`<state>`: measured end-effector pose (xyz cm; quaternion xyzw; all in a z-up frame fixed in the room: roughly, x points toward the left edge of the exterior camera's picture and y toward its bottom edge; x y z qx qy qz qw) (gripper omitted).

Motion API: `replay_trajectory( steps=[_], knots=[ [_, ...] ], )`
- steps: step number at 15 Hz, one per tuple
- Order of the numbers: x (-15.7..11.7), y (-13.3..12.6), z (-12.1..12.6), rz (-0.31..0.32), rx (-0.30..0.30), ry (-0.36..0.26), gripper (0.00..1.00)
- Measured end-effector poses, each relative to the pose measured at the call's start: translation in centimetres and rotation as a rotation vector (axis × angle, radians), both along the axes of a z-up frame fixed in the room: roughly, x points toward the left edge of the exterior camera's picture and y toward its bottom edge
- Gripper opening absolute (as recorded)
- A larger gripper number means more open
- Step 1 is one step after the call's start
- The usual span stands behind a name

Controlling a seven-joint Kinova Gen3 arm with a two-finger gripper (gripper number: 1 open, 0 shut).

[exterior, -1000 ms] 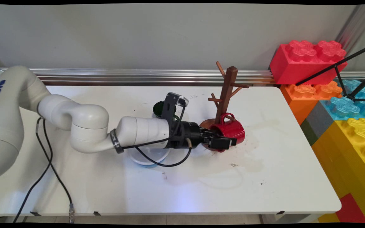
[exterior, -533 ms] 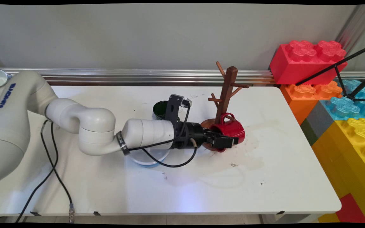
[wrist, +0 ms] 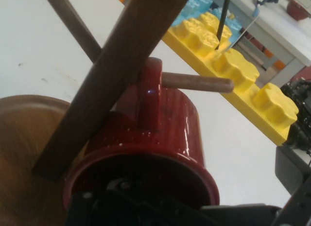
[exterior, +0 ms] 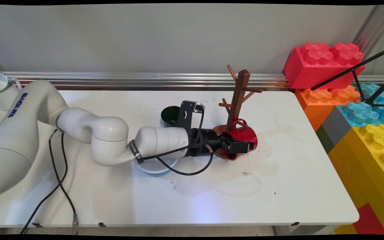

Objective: Pick up the red mug from the rack

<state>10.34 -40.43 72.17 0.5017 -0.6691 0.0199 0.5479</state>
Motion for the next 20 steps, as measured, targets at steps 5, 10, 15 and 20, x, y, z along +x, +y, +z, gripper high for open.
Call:
replay_trajectory(
  steps=[5,10,15,20],
  knots=[
    [-0.7,-0.3,-0.5,0.030,0.031,0.025,1.00],
    [-1.1,-0.4,-0.7,0.052,0.053,0.048,1.00],
    [-1.3,-0.4,-0.7,0.065,0.068,0.064,0.00],
    [-1.4,-0.3,-0.7,0.071,0.077,0.063,0.00]
  ],
)
